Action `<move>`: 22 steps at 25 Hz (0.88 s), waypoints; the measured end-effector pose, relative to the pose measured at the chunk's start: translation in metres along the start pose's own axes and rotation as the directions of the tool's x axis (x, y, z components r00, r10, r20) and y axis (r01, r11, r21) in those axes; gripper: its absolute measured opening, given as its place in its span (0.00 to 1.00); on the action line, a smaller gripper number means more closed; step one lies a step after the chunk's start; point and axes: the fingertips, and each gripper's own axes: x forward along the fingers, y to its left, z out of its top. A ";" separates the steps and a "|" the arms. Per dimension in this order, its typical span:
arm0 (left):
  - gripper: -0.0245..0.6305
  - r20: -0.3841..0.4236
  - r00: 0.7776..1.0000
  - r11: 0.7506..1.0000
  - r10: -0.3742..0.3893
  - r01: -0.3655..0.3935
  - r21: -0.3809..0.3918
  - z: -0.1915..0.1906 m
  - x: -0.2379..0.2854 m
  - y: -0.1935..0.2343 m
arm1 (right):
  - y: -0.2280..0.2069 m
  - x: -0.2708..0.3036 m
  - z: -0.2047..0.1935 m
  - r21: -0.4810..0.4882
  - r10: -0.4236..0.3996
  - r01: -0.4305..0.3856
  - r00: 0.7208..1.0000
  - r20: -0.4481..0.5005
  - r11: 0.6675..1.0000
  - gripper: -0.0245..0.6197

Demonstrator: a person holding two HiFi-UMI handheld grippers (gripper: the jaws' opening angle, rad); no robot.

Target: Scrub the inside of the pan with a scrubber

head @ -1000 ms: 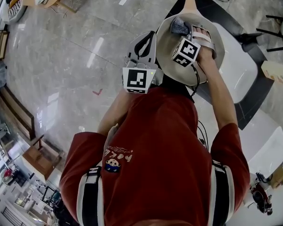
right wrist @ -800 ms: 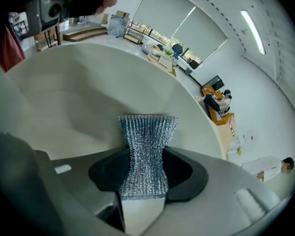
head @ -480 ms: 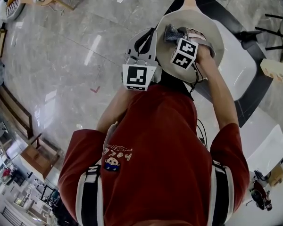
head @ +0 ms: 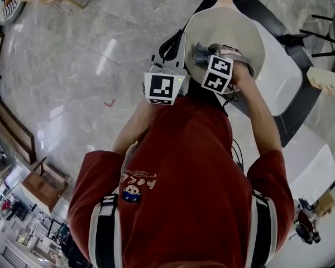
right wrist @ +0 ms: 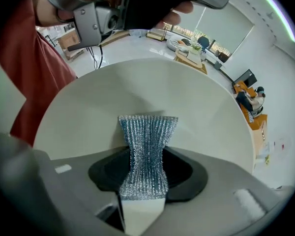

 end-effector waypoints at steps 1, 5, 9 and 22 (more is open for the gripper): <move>0.05 0.000 1.000 1.000 -0.002 0.002 -0.001 0.000 0.000 0.000 | 0.005 -0.001 -0.003 0.006 0.014 -0.014 1.000 -0.007 1.000 0.36; 0.05 -0.001 1.000 1.000 -0.014 0.014 -0.007 -0.001 0.001 -0.004 | 0.021 -0.007 -0.019 0.042 0.065 -0.064 0.997 -0.028 0.997 0.36; 0.05 -0.002 1.000 1.000 -0.027 0.027 -0.009 -0.001 0.004 -0.008 | 0.024 -0.009 -0.034 0.071 0.086 -0.082 0.995 -0.055 0.994 0.37; 0.05 -0.010 0.999 0.999 -0.048 0.048 -0.004 -0.003 0.012 -0.020 | -0.031 -0.009 -0.089 0.228 -0.011 0.045 0.989 -0.146 0.973 0.37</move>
